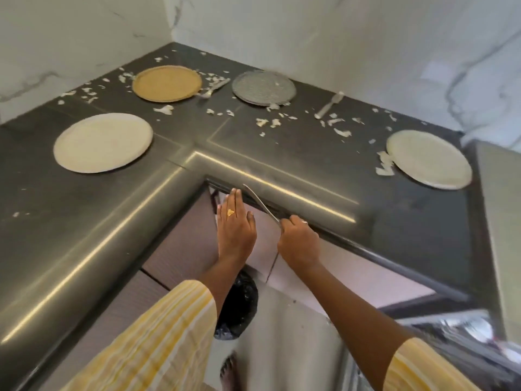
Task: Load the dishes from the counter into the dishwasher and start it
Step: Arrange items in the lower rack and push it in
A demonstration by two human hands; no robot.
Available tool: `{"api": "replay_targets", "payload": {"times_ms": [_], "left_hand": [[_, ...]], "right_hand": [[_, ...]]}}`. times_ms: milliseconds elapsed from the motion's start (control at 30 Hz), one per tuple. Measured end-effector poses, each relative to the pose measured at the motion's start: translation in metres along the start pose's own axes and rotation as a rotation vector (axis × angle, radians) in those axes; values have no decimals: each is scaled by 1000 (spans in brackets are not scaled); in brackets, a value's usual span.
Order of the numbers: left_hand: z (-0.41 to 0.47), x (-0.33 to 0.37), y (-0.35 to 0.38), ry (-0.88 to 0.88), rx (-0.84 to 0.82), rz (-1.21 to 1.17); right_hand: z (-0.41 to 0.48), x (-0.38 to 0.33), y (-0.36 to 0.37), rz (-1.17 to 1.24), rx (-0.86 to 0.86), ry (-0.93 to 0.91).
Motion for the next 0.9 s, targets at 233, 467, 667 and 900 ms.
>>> {"api": "replay_targets", "payload": {"times_ms": [233,467,667,900], "left_hand": [[-128,43,83,128,-199,72],[-304,98,190,311,-494,173],[-416,154,269,628,-704,254],[-488,165,378,913,-848,382]], "right_hand": [[-144,78,-11,41,-71,120],[-336,170,-21,-45,-224,425],[-486,247,-25,-7,-334,870],[-619,328,5,135,-355,1296]]}}
Point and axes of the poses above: each hand's wrist, its own z-axis towards the middle knuckle, its own y-axis out of the palm, x = y × z, the point moved 6 cm from there along z, towards the middle knuckle, and after that the axes turned 13 degrees about -y, right-handed, at the moved point
